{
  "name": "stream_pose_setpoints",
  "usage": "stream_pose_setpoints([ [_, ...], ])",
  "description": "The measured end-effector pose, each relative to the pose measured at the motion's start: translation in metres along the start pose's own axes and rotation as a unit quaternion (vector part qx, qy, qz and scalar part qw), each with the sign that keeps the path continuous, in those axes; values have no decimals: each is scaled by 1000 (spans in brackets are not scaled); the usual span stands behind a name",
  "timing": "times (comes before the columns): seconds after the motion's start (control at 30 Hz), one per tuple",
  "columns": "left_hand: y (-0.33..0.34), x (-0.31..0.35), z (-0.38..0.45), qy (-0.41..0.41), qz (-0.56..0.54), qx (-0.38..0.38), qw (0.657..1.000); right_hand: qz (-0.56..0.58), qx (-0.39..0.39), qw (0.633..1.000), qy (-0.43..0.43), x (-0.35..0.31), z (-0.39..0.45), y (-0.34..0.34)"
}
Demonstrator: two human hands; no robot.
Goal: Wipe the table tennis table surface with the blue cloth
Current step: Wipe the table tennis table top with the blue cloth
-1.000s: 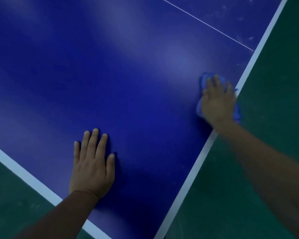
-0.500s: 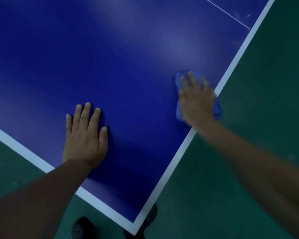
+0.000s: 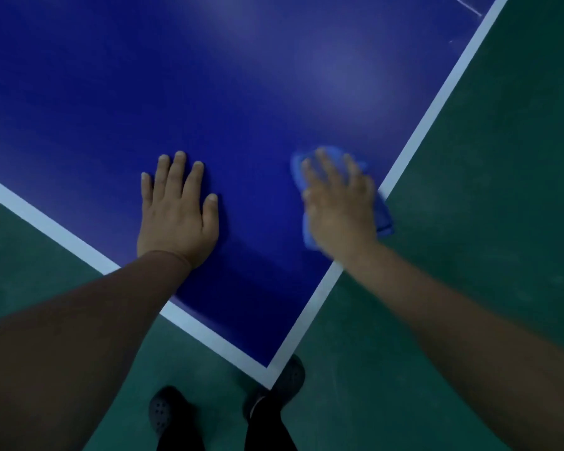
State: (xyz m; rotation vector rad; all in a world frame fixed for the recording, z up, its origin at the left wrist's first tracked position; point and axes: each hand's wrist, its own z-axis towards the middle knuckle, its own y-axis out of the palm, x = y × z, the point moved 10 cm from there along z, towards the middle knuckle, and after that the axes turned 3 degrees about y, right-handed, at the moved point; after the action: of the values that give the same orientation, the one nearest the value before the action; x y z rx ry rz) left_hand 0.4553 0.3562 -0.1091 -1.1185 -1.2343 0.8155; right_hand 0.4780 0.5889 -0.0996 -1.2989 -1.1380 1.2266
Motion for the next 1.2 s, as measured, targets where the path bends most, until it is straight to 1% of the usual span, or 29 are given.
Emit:
stream_pose_setpoints([
  [0.07, 0, 0, 0, 0, -9, -6, 1000, 19, 6, 987, -160, -64, -69, 4],
  [0.13, -1, 0, 0, 2, -13, -8, 1000, 29, -51, 949, -310, -103, -138, 12],
  [0.17, -1, 0, 0, 4, -12, -11, 1000, 17, -72, 930, -360, -104, -148, 14],
  [0.2, -1, 0, 0, 5, -9, -15, 1000, -17, -57, 922, -382, -96, -139, 15],
  [0.23, -1, -1, -1, 5, -6, -17, 1000, -54, -38, 933, -355, -83, -117, 17],
  [0.27, -1, 0, -1, 6, -3, -19, 1000, -71, -28, 957, -279, -63, -86, 18],
  [0.3, -1, 0, -2, 8, 1, -21, 1000, -65, -15, 982, -177, -39, -58, 12],
  [0.33, 0, 1, -3, 9, 5, -22, 1000, -42, 4, 996, -82, -18, -41, 4],
  [0.37, 0, 0, -3, 10, 10, -24, 1000, -19, 20, 999, -26, -11, -38, 0],
  [0.4, 0, 0, -3, 11, 13, -25, 1000, -5, 34, 999, -17, -23, -47, -1],
  [0.43, 0, 0, -3, 13, 14, -28, 999, -5, 36, 998, -48, -47, -66, 0],
  [0.5, 1, 0, -3, 17, 16, -32, 999, 11, 5, 981, -195, -110, -128, 7],
  [0.57, 2, -2, -4, 17, 17, -34, 999, 10, -66, 937, -343, -152, -202, 17],
  [0.6, 2, -2, -4, 18, 18, -34, 999, 0, -86, 913, -398, -156, -225, 22],
  [0.67, 3, -1, -5, 20, 20, -35, 999, -30, -90, 889, -449, -146, -224, 28],
  [0.7, 3, -1, -5, 21, 20, -35, 999, -70, -85, 892, -439, -135, -206, 35],
  [0.77, 4, -1, -5, 20, 19, -35, 999, -121, -46, 930, -345, -102, -146, 39],
  [0.83, 3, -1, -6, 17, 21, -34, 999, -76, 31, 977, -196, -49, -84, 17],
  [0.87, 3, -1, -6, 18, 21, -34, 999, -47, 78, 988, -127, -21, -62, 1],
  [0.9, 3, 0, -6, 20, 21, -34, 999, -32, 98, 993, -62, 2, -46, -7],
  [0.93, 2, 0, -6, 20, 20, -33, 999, -26, 92, 995, -10, 11, -37, -10],
  [0.97, 1, 0, -6, 19, 17, -31, 999, -28, 94, 995, 10, 7, -34, -10],
  [1.0, 1, 0, -5, 18, 14, -31, 999, -43, 96, 994, -8, -10, -40, -6],
  [1.03, 2, 0, -5, 16, 10, -32, 999, -55, 78, 993, -69, -38, -58, 2],
  [1.07, 3, -1, -4, 14, 5, -31, 999, -57, 50, 983, -169, -71, -87, 10],
  [1.1, 2, -1, -4, 12, 0, -26, 1000, -43, 3, 962, -270, -95, -121, 18],
  [1.13, 0, -1, -4, 13, -3, -16, 1000, -26, -20, 939, -342, -102, -141, 20],
  [1.17, -2, 0, -5, 21, -5, -4, 1000, -17, -28, 926, -376, -95, -138, 17],
  [1.2, -3, 4, -5, 38, -5, 4, 999, -30, -12, 930, -365, -78, -114, 17],
])
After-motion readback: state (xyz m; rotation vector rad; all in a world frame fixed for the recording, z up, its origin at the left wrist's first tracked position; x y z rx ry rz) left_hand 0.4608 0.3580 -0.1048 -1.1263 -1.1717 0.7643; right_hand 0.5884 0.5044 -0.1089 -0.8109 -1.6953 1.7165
